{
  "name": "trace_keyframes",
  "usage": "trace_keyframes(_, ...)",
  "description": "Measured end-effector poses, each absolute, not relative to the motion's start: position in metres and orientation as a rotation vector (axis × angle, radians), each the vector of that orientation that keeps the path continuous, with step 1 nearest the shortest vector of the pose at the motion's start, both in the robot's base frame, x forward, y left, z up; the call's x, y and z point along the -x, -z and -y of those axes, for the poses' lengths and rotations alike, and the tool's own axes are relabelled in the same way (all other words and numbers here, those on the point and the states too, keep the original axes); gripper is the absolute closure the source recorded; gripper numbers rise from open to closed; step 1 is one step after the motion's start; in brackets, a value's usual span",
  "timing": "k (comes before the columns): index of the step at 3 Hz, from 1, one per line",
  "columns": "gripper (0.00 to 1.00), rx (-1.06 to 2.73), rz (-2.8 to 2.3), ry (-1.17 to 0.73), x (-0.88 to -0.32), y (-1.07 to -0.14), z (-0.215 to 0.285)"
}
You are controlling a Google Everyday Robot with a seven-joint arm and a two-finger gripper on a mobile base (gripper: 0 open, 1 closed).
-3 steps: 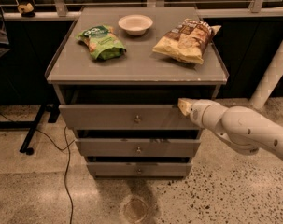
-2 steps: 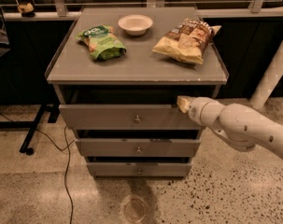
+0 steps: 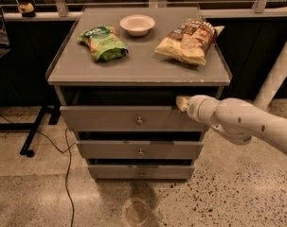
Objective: Open top drawer
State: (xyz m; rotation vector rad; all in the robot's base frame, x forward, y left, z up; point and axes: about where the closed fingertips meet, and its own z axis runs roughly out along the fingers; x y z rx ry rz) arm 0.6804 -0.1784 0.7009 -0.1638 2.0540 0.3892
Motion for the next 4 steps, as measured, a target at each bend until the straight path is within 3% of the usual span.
trace_keyframes(4, 1.0, 0.164, -2.148, -0.302, -0.72, -0.68, 0.18)
